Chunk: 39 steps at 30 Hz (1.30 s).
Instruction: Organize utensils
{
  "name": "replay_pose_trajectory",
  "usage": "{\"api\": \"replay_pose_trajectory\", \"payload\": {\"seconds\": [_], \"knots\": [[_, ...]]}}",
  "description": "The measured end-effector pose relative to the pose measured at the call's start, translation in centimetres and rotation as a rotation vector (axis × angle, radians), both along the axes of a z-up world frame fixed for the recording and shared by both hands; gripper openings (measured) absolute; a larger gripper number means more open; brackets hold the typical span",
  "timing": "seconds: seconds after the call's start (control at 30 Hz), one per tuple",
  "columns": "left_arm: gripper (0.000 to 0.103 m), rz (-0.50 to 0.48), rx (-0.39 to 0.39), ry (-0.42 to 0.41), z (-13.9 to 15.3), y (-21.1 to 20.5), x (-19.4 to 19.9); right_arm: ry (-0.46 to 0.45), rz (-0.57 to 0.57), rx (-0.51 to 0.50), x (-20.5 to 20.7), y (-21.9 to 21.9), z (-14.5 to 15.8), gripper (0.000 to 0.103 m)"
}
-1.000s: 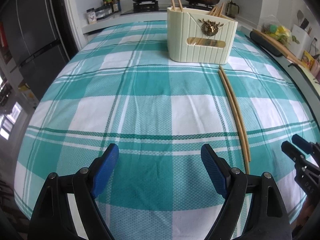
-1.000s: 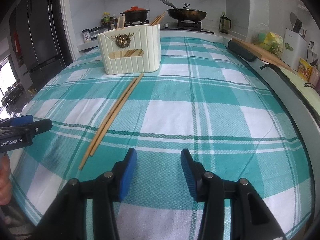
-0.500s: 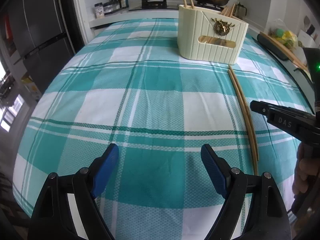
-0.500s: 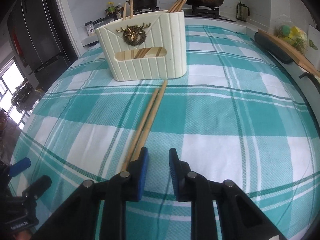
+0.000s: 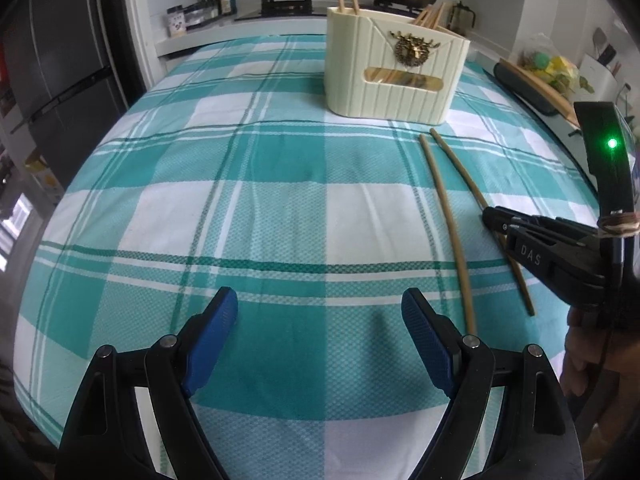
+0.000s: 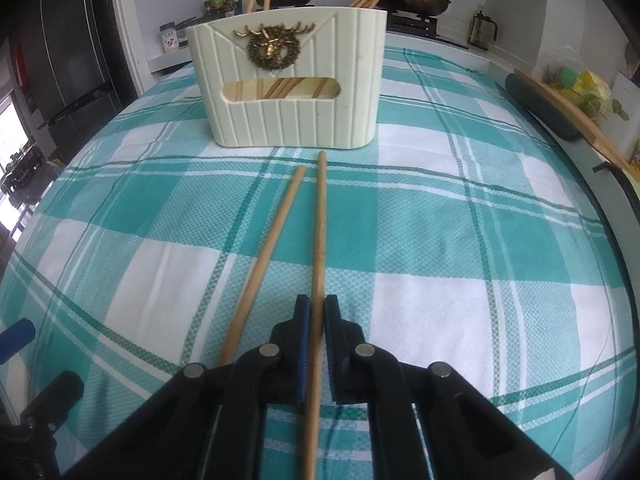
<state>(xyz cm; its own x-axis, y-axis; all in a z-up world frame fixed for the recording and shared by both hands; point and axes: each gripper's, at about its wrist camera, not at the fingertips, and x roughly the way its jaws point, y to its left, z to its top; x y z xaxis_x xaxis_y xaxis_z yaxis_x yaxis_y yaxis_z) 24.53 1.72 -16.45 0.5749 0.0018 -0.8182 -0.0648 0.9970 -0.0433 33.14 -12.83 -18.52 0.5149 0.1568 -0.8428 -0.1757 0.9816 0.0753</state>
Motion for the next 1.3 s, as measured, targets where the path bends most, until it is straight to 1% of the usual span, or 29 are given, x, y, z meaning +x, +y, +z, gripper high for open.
{"api": "replay_pose_trajectory", "payload": {"seconds": [0.07, 0.1, 0.13, 0.2, 0.27, 0.33, 0.4, 0.43, 0.47, 0.5, 0.53, 0.57, 0.6, 0.63, 0.67, 0.7, 0.83, 1.07, 1.13, 1.2, 1.23, 1.27, 1.3], "knots": [[0.085, -0.058, -0.044, 0.01, 0.3, -1.4, 0.9, -0.001, -0.027, -0.006, -0.7, -1.2, 0.0, 0.007], [0.085, -0.083, -0.044, 0.005, 0.5, -2.3, 1.5, -0.002, -0.043, -0.002, -1.0, -1.9, 0.0, 0.007], [0.085, -0.101, -0.024, -0.003, 0.5, -3.2, 2.1, -0.003, -0.06, -0.004, -1.3, -2.8, -0.1, 0.006], [0.085, -0.133, 0.041, -0.011, 0.3, -5.1, 3.2, -0.009, -0.091, -0.011, -2.2, -4.4, -0.1, 0.006], [0.083, -0.163, 0.094, 0.001, -0.4, -6.8, 4.3, -0.014, -0.115, -0.019, -3.2, -6.0, -0.1, 0.006], [0.081, -0.185, 0.131, 0.021, -1.2, -8.3, 5.0, -0.019, -0.128, -0.032, -4.4, -7.4, -0.1, 0.007], [0.077, -0.204, 0.168, 0.038, -2.1, -9.3, 5.4, -0.025, -0.136, -0.035, -5.6, -8.5, 0.0, 0.007], [0.073, -0.207, 0.179, 0.044, -2.5, -9.5, 5.4, -0.03, -0.137, -0.044, -6.2, -8.9, -0.1, 0.007], [0.064, -0.203, 0.168, 0.026, -2.4, -9.6, 5.2, -0.037, -0.136, -0.05, -6.7, -9.2, -0.1, 0.007], [0.06, -0.202, 0.155, 0.033, -2.4, -9.6, 5.2, -0.042, -0.135, -0.049, -7.2, -9.5, -0.1, 0.007], [0.045, -0.197, 0.15, 0.036, -2.3, -9.5, 5.2, -0.048, -0.135, -0.047, -7.6, -9.7, -0.1, 0.007], [0.022, -0.182, 0.166, 0.032, -2.1, -9.5, 5.1, -0.055, -0.135, -0.05, -7.9, -9.8, -0.1, 0.007], [0.01, -0.171, 0.173, 0.035, -2.1, -9.3, 5.1, -0.063, -0.135, -0.055, -8.1, -9.8, -0.2, 0.007], [0.006, -0.166, 0.151, 0.047, -2.2, -8.9, 5.1, -0.07, -0.137, -0.057, -8.3, -9.8, -0.2, 0.007], [0.006, -0.156, 0.12, 0.049, -2.1, -8.4, 5.0, -0.077, -0.14, -0.057, -8.5, -9.9, -0.2, 0.007], [0.005, -0.144, 0.107, 0.054, -2.1, -7.9, 4.8, -0.082, -0.142, -0.058, -8.6, -9.9, -0.3, 0.007], [0.005, -0.096, 0.094, 0.056, -1.8, -5.8, 3.2, -0.094, -0.151, -0.063, -8.8, -9.9, -0.3, 0.007], [0.006, -0.007, 0.063, 0.087, -1.9, 0.1, -1.1, -0.1, -0.177, -0.074, -10.0, -10.7, -0.2, 0.007], [0.006, 0.021, 0.047, 0.087, -1.8, 1.5, -2.2, -0.104, -0.18, -0.085, -10.5, -10.9, -0.2, 0.007], [0.007, 0.04, 0.048, 0.076, -1.8, 2.4, -2.8, -0.108, -0.185, -0.099, -10.9, -11.1, -0.2, 0.007], [0.013, 0.047, 0.053, 0.069, -1.7, 2.6, -2.9, -0.11, -0.185, -0.101, -11.1, -11.1, -0.2, 0.007], [0.03, 0.051, 0.054, 0.066, -1.8, 2.8, -2.9, -0.112, -0.185, -0.099, -11.2, -11.2, -0.2, 0.007], [0.04, 0.055, 0.053, 0.064, -1.8, 2.9, -2.9, -0.113, -0.186, -0.093, -11.2, -11.2, -0.2, 0.008]]}}
